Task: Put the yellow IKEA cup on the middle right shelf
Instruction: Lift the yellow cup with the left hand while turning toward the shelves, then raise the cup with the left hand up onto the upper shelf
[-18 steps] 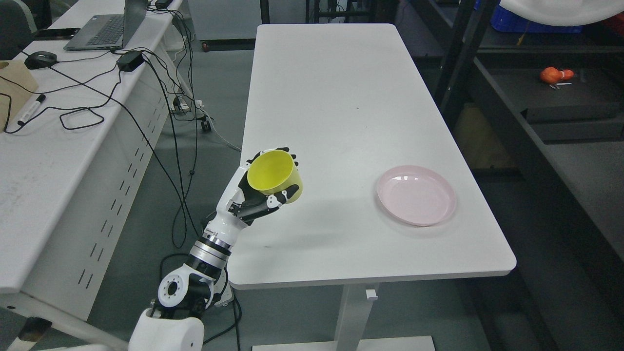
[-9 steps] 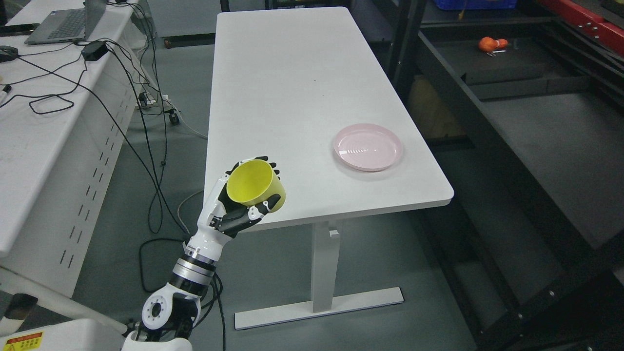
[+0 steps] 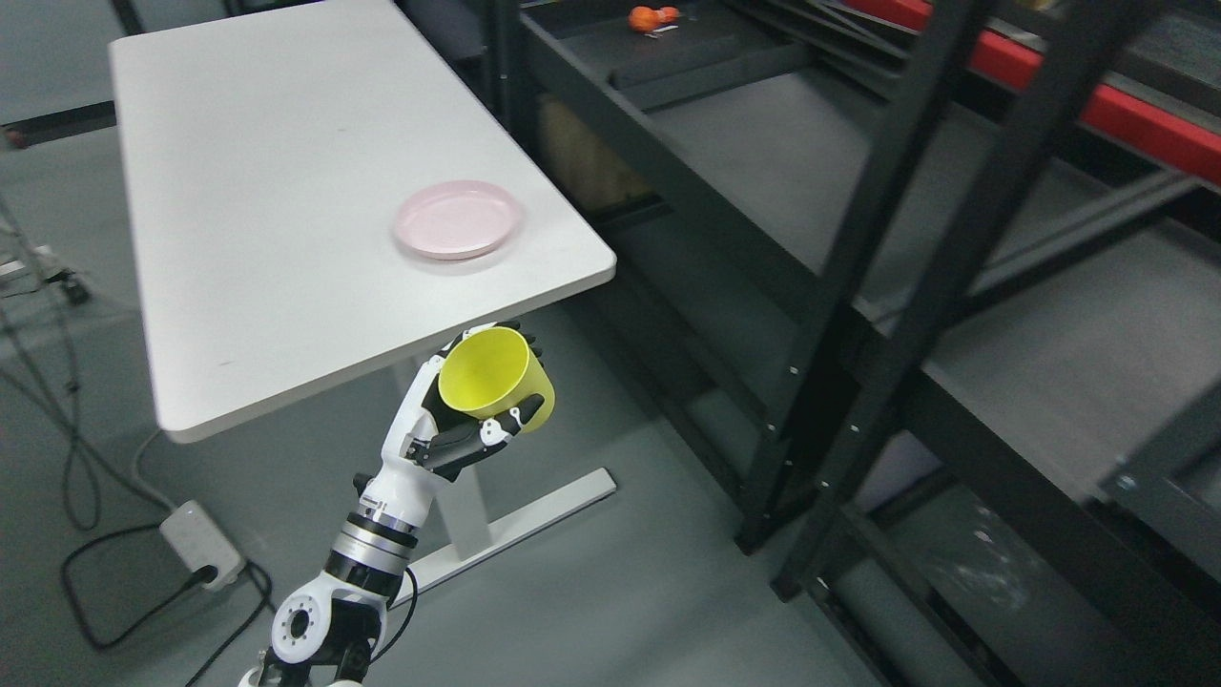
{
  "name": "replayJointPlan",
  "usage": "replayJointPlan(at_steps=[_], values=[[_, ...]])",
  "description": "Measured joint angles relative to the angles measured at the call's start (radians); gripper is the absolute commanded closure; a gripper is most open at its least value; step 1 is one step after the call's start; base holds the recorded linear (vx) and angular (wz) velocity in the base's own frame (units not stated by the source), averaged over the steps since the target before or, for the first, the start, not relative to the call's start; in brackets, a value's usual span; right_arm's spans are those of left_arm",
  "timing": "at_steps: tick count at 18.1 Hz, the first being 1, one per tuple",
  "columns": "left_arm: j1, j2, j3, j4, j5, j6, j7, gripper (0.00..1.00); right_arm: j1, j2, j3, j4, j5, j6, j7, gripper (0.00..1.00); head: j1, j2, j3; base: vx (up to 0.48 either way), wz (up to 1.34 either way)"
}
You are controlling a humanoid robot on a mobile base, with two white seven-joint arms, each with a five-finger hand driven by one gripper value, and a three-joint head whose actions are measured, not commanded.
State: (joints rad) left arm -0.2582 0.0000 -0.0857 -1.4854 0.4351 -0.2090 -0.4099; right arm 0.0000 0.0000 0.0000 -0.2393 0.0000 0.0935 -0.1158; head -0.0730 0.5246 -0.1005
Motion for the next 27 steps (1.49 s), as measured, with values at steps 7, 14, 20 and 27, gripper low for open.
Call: replayJointPlan(at_steps=[7, 14, 20, 27], values=[[0.025, 0.0, 0.002, -0.011, -0.001, 0.0, 0.0, 0.99, 0.0, 0.0, 0.0, 0.0, 0.0, 0.0, -0.002, 0.01, 0.0, 0.0, 0.0, -0.231, -1.3], [0.034, 0.0, -0.002, -0.026, -0.001, 0.002, 0.0, 0.99, 0.001, 0.0, 0.0, 0.0, 0.0, 0.0, -0.002, 0.01, 0.0, 0.0, 0.0, -0.115, -1.11], [0.022, 0.0, -0.017, -0.059, -0.001, -0.008, -0.002, 0.99, 0.0, 0.0, 0.0, 0.0, 0.0, 0.0, -0.002, 0.01, 0.0, -0.001, 0.0, -0.011, -0.46], [-0.01, 0.0, -0.058, -0.145, -0.001, -0.014, -0.008, 0.99, 0.0, 0.0, 0.0, 0.0, 0.0, 0.0, -0.002, 0.01, 0.0, -0.001, 0.0, 0.067, 0.02]])
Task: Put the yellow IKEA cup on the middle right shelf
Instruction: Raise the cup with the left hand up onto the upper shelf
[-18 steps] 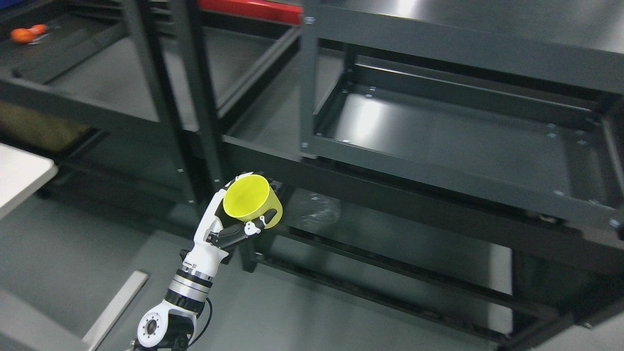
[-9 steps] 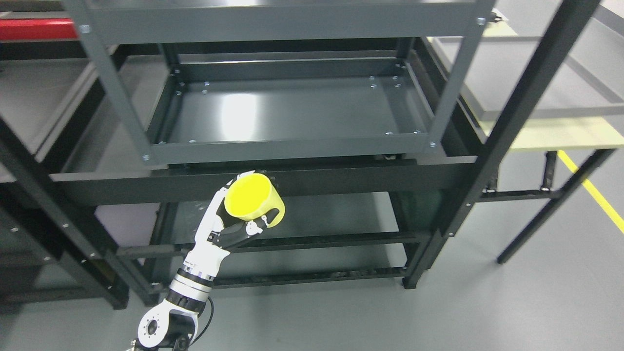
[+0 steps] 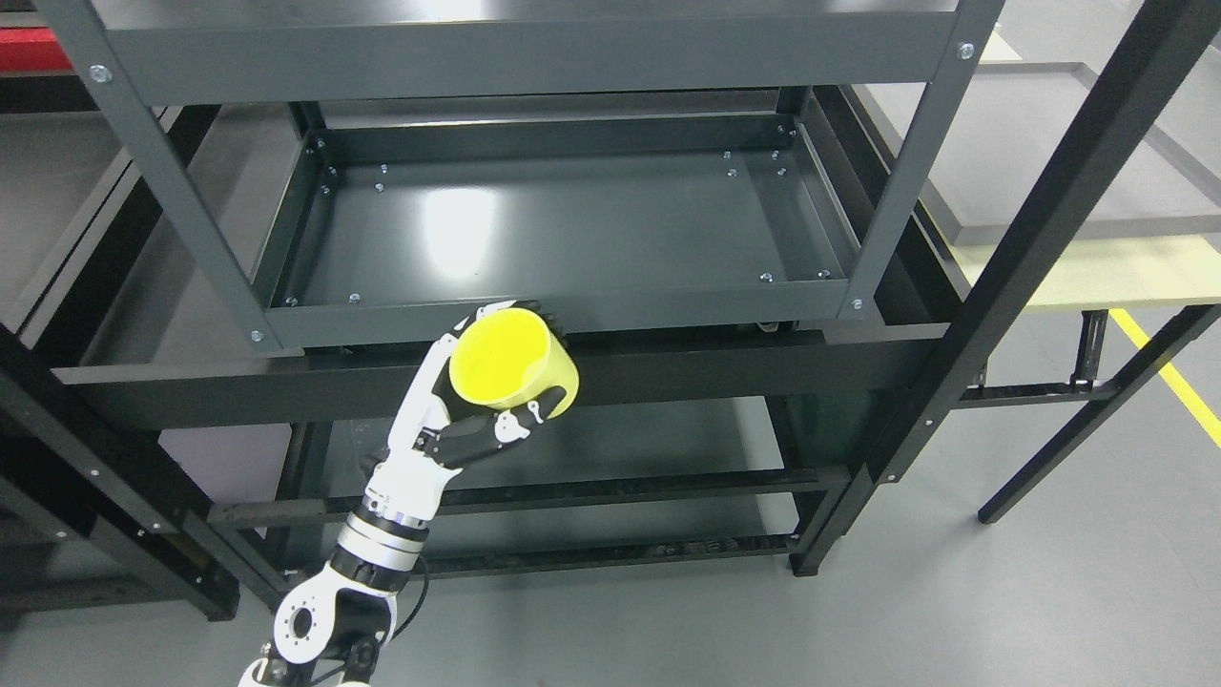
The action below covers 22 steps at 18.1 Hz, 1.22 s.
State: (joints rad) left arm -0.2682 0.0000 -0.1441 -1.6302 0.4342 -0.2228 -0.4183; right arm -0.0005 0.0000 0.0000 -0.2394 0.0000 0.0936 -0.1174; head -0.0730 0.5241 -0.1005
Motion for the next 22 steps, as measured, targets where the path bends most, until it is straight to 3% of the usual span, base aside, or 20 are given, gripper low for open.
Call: replayJointPlan(at_steps=[7, 13, 16, 19, 22], values=[[-0.202, 0.0, -0.072, -0.074, 0.007, -0.004, -0.003, 0.99, 0.0, 0.0, 0.0, 0.0, 0.0, 0.0, 0.0, 0.0, 0.0, 0.0, 0.0, 0.078, 0.02], [-0.489, 0.0, -0.131, -0.108, 0.053, 0.02, 0.032, 1.0, 0.0, 0.0, 0.0, 0.0, 0.0, 0.0, 0.0, 0.01, 0.0, 0.0, 0.0, 0.137, 0.17], [-0.606, 0.0, -0.148, -0.115, 0.067, 0.135, 0.232, 1.0, 0.0, 0.0, 0.0, 0.0, 0.0, -0.001, 0.0, 0.01, 0.0, 0.0, 0.0, 0.079, 0.15], [-0.697, 0.0, -0.159, -0.116, 0.074, 0.329, 0.462, 1.0, 0.0, 0.0, 0.0, 0.0, 0.0, -0.001, 0.0, 0.01, 0.0, 0.0, 0.0, 0.059, 0.01], [-0.771, 0.0, -0.162, -0.098, 0.077, 0.504, 0.589, 1.0, 0.001, 0.0, 0.0, 0.0, 0.0, -0.004, -0.003, 0.0, 0.0, 0.0, 0.0, 0.028, 0.0]])
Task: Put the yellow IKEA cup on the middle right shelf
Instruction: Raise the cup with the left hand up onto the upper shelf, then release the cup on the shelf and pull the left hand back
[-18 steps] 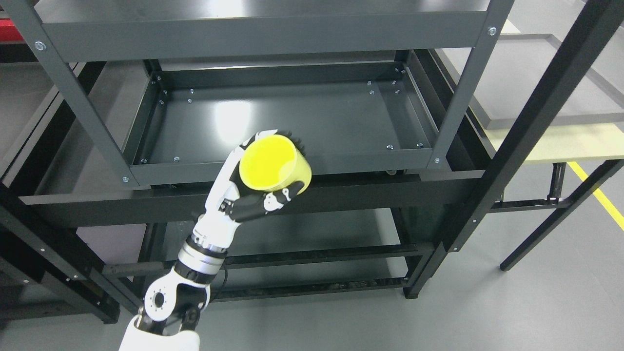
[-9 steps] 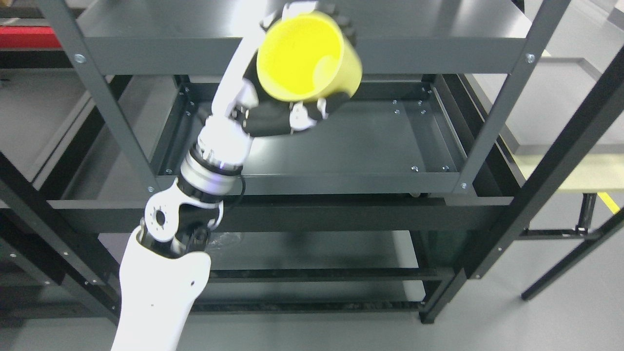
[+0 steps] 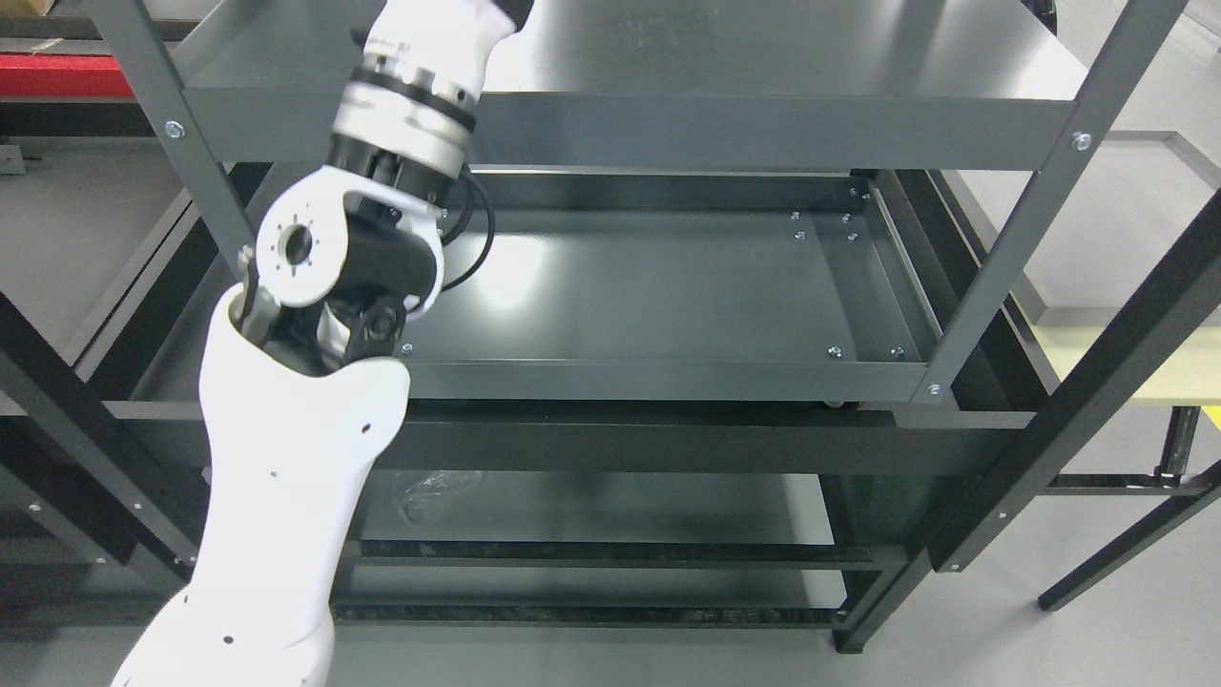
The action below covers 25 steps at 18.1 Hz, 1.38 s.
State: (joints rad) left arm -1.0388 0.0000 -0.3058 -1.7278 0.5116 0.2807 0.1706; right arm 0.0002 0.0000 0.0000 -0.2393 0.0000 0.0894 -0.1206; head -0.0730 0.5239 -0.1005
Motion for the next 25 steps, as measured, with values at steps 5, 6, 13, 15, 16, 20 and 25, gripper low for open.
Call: replayJointPlan(at_steps=[5, 6, 13, 15, 16, 20, 25], values=[[-0.108, 0.0, -0.002, 0.104, 0.047, 0.208, 0.05, 1.0, 0.0, 0.0, 0.0, 0.0, 0.0, 0.001, -0.001, 0.01, 0.0, 0.0, 0.0, 0.006, 0.02], [-0.125, 0.0, -0.002, 0.133, 0.061, 0.228, 0.051, 1.0, 0.0, 0.0, 0.0, 0.0, 0.0, 0.001, 0.001, 0.01, 0.0, 0.0, 0.0, 0.0, 0.0], [-0.201, 0.0, 0.003, 0.336, 0.104, 0.284, 0.054, 0.57, 0.0, 0.0, 0.0, 0.0, 0.0, 0.004, 0.004, 0.01, 0.0, 0.0, 0.0, 0.0, 0.0], [-0.208, 0.0, 0.004, 0.377, 0.103, 0.317, 0.047, 0.36, 0.0, 0.0, 0.0, 0.0, 0.0, 0.004, 0.004, 0.01, 0.0, 0.0, 0.0, 0.0, 0.0], [-0.211, 0.0, 0.005, 0.396, 0.1, 0.341, 0.036, 0.29, 0.0, 0.0, 0.0, 0.0, 0.0, 0.005, 0.004, 0.01, 0.0, 0.0, 0.0, 0.0, 0.0], [-0.219, 0.0, 0.007, 0.456, 0.074, 0.39, -0.023, 0.11, 0.0, 0.0, 0.0, 0.0, 0.0, 0.004, 0.004, 0.01, 0.0, 0.0, 0.0, 0.0, 0.0], [-0.224, 0.0, 0.017, 0.493, 0.043, 0.397, -0.07, 0.02, 0.0, 0.0, 0.0, 0.0, 0.0, 0.005, 0.004, 0.01, 0.0, 0.0, 0.0, 0.0, 0.0]])
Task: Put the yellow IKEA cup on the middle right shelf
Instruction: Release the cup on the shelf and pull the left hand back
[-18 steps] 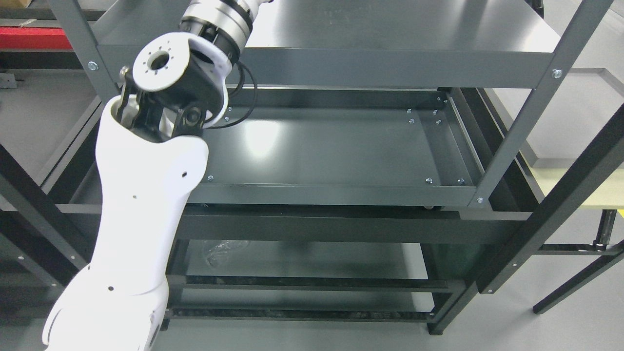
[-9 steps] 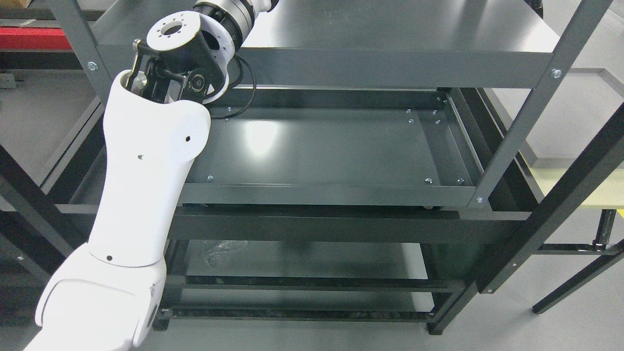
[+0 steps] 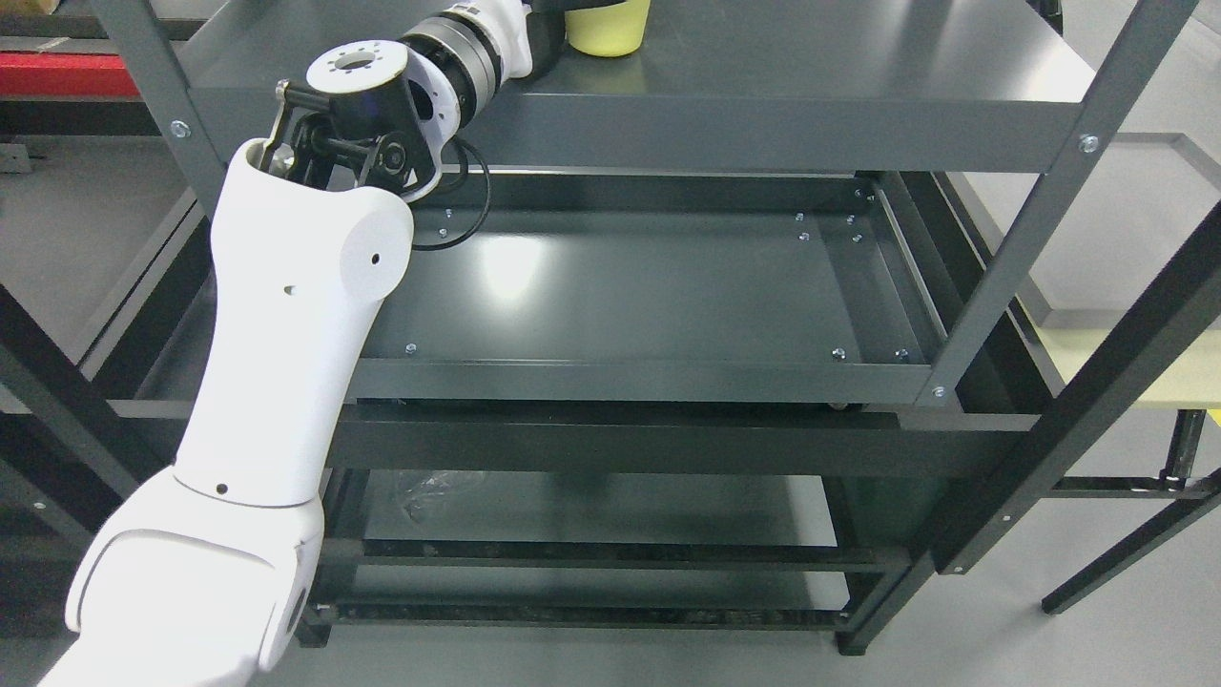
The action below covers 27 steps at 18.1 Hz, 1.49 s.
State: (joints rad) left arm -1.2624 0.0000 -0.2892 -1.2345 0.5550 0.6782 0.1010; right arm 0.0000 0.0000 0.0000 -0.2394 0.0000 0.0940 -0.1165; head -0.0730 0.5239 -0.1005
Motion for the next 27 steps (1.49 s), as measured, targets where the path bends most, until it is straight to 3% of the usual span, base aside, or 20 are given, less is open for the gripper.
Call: replayJointPlan(at_steps=[12, 17, 22, 27], values=[[-0.018, 0.0, 0.096, -0.107, -0.019, 0.006, -0.011, 0.02, 0.0, 0.0, 0.0, 0.0, 0.0, 0.0, 0.0, 0.01, 0.0, 0.0, 0.0, 0.0, 0.0], [-0.032, 0.0, 0.135, -0.163, -0.02, 0.008, -0.07, 0.03, 0.0, 0.0, 0.0, 0.0, 0.0, 0.0, 0.0, 0.01, 0.0, 0.0, 0.0, 0.0, 0.0], [-0.035, 0.0, 0.161, -0.201, -0.013, 0.136, -0.324, 0.04, 0.0, 0.0, 0.0, 0.0, 0.0, 0.0, 0.0, 0.01, 0.0, 0.0, 0.0, 0.0, 0.0], [-0.018, 0.0, 0.169, -0.228, -0.007, 0.18, -0.718, 0.04, 0.0, 0.0, 0.0, 0.0, 0.0, 0.001, 0.0, 0.01, 0.0, 0.0, 0.0, 0.0, 0.0]])
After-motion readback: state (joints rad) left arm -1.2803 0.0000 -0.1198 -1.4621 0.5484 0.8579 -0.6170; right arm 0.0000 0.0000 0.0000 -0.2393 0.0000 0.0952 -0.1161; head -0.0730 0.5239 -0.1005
